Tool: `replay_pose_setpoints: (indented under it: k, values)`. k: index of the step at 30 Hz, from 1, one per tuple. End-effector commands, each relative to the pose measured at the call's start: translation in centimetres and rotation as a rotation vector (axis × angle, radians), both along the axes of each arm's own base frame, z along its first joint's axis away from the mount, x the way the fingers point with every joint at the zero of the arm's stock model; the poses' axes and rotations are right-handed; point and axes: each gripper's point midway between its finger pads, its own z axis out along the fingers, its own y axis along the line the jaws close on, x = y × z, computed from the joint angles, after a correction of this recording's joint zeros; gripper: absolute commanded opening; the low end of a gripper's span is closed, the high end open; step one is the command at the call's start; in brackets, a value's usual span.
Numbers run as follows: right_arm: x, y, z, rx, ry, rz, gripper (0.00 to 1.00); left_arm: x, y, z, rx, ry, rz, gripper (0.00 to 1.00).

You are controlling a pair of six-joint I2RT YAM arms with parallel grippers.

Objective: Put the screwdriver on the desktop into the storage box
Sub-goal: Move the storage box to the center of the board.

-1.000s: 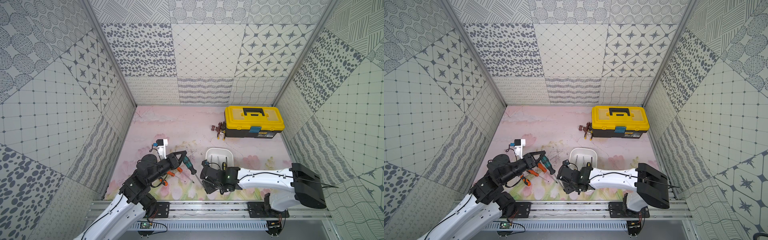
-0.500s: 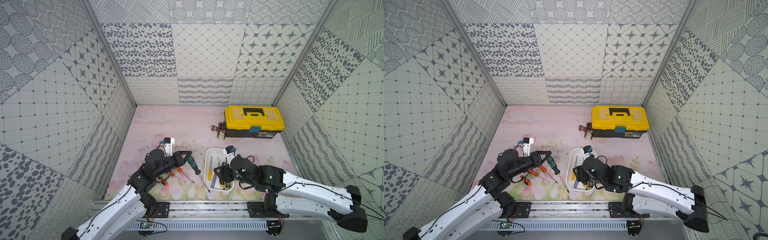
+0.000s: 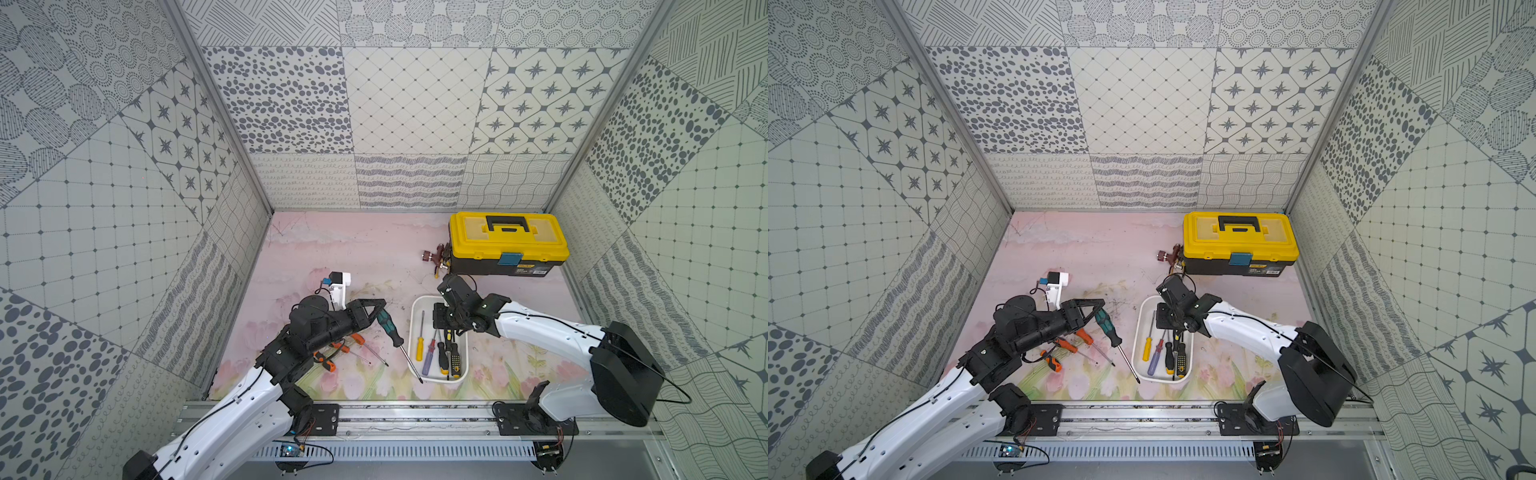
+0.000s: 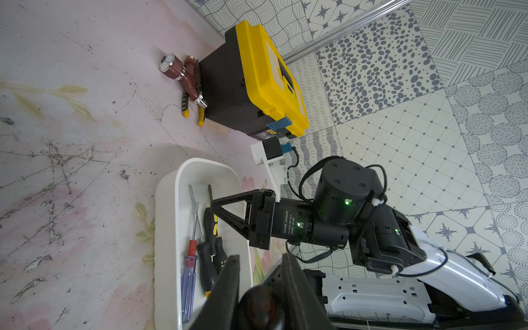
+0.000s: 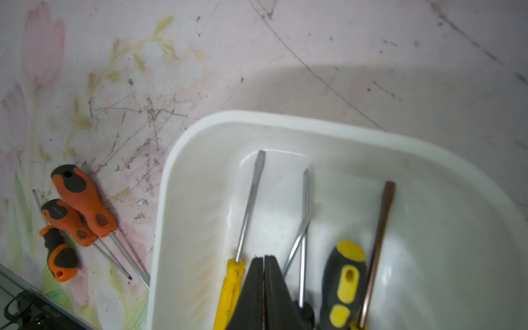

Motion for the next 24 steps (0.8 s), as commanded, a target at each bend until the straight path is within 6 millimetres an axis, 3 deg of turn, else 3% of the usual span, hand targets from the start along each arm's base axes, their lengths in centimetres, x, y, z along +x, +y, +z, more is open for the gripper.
replay_pose_setpoints:
  k: [1,9,24]
  values:
    - [2.4,3.1,1.2,0.072,-0.063,0.056,0.09,0.1,-0.2,1.2,-0.004,-0.044,-0.010,0.00]
    - [4.0,4.9,0.3,0.049,-0.056,0.091,0.10,-0.2,0.1,0.8,0.013,-0.050,-0.003,0.00]
    - [4.6,6.9,0.5,0.097,-0.040,0.125,0.11,0.0,0.0,0.4,0.017,-0.048,-0.003,0.00]
